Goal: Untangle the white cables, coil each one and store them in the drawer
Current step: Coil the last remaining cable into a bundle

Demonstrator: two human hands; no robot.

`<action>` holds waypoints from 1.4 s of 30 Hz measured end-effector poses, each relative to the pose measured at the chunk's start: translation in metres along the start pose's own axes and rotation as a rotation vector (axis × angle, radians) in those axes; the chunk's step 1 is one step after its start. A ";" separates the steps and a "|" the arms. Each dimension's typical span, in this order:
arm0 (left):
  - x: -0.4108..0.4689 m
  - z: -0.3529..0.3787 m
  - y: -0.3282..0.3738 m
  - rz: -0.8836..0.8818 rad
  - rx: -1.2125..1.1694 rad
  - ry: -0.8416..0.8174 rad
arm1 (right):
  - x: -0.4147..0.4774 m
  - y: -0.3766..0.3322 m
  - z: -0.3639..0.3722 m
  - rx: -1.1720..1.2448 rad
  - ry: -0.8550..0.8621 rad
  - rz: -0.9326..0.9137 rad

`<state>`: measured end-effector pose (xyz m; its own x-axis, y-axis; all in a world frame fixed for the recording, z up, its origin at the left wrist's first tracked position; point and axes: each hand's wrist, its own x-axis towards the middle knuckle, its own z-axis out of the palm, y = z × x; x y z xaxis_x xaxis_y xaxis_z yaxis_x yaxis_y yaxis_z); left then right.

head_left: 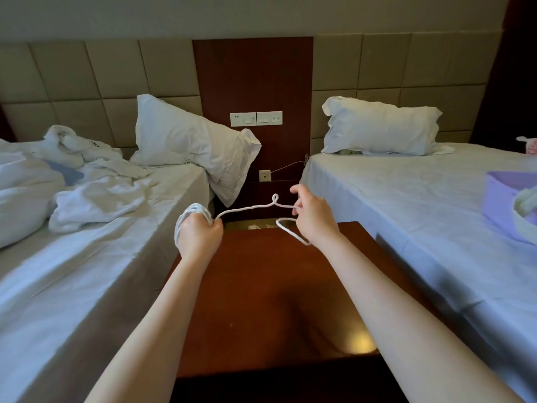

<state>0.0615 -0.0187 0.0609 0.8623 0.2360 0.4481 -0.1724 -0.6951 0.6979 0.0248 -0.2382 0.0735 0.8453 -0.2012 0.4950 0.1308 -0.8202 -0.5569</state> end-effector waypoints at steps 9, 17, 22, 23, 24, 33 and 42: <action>-0.010 0.007 -0.013 -0.048 0.041 0.001 | 0.000 0.013 0.011 -0.356 0.166 0.016; -0.025 0.011 -0.014 0.105 0.168 -0.014 | -0.011 0.004 0.025 0.017 -0.187 0.322; -0.034 0.013 -0.007 0.199 0.175 -0.026 | -0.014 -0.007 0.030 0.361 -0.276 0.409; -0.034 0.012 -0.006 0.222 0.169 -0.024 | -0.013 -0.008 0.031 0.361 -0.247 0.410; -0.035 0.012 -0.005 0.238 0.164 -0.022 | -0.011 -0.007 0.031 0.339 -0.191 0.414; -0.043 0.022 0.007 0.186 -0.113 -0.210 | 0.009 -0.022 0.028 0.301 0.446 0.005; -0.058 0.002 0.022 0.180 -0.875 -1.056 | 0.010 -0.013 0.027 0.181 0.227 -0.254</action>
<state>0.0085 -0.0487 0.0492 0.6769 -0.7052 0.2110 -0.2199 0.0799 0.9722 0.0459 -0.2154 0.0676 0.6404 -0.1341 0.7563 0.4278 -0.7554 -0.4963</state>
